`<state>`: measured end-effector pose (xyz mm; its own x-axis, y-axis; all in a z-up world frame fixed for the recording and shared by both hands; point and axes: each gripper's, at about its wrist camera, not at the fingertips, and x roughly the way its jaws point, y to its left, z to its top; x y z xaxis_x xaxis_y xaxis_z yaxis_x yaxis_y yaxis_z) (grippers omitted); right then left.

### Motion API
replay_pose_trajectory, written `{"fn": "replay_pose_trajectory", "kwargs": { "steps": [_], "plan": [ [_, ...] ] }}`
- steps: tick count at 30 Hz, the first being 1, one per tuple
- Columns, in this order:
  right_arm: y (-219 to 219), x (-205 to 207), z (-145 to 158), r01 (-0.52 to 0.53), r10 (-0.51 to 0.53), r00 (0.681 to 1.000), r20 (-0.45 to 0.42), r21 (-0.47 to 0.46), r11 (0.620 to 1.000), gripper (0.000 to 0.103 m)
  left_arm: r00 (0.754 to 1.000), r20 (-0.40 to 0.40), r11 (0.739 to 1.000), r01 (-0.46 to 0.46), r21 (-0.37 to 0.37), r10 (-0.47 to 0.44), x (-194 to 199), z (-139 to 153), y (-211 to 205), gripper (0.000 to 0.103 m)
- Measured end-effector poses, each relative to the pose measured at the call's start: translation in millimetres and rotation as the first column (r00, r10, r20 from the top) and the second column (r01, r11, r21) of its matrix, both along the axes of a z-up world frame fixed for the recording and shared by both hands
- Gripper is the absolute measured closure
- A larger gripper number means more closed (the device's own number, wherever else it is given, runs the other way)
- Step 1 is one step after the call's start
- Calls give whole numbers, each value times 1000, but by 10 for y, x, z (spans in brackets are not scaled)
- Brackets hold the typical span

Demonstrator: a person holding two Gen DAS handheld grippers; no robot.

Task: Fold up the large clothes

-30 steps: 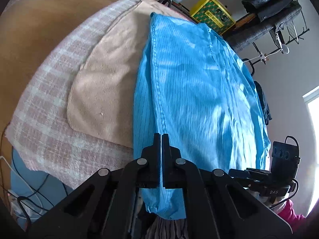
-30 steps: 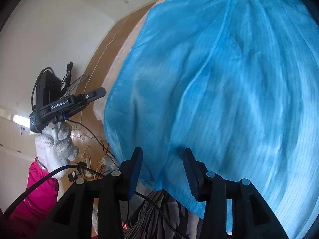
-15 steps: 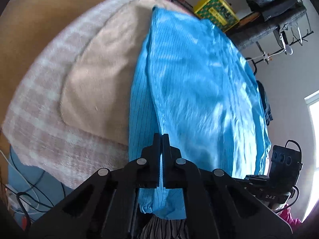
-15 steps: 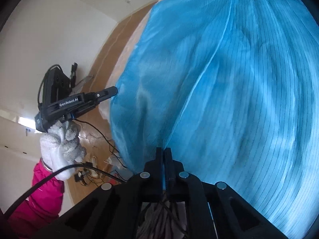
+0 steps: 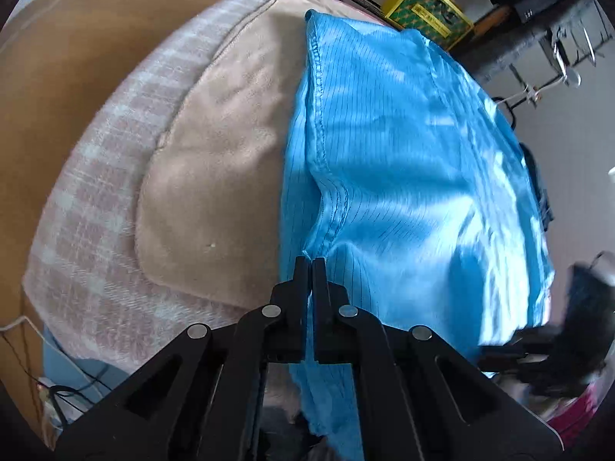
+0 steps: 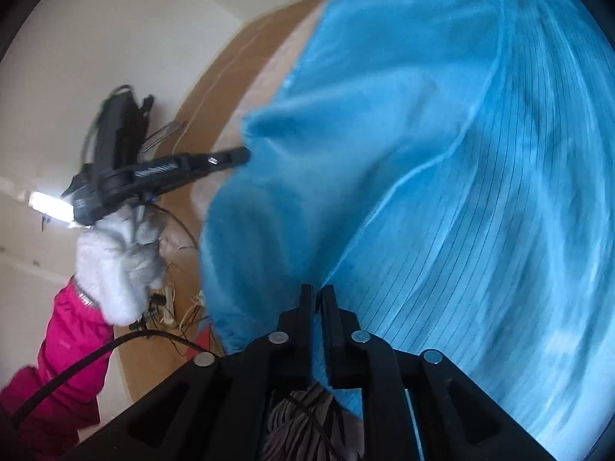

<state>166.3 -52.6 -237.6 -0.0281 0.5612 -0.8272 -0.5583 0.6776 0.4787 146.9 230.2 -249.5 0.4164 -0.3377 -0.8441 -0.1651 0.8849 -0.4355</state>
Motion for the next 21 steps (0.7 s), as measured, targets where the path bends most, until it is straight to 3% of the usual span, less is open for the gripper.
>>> {"fn": "replay_pose_trajectory", "kwargs": {
  "steps": [1,2,6,9,11,13,21],
  "plan": [
    [-33,6,93,-14,14,1000,25,10,1000,75,1000,4,1000,1,-2,-1,-6,13,9,103],
    [-75,14,178,-15,15,998,56,15,1000,64,1000,8,1000,2,-11,-1,-3,30,27,103],
    [-265,293,382,73,-73,991,112,12,997,64,999,33,999,-14,-33,15,127,170,126,102],
    [-401,556,376,131,-132,983,130,13,991,64,998,53,1000,-15,10,14,505,301,157,100],
    [-493,796,323,164,-163,978,128,7,986,64,998,64,1000,-26,10,26,869,359,184,93],
    [-551,1038,286,190,-190,975,115,13,982,64,995,73,998,-70,-2,70,1223,379,243,74],
    [-631,2007,170,278,-281,956,86,49,959,64,984,47,984,-169,-62,172,2211,149,408,71]
  ]
}}
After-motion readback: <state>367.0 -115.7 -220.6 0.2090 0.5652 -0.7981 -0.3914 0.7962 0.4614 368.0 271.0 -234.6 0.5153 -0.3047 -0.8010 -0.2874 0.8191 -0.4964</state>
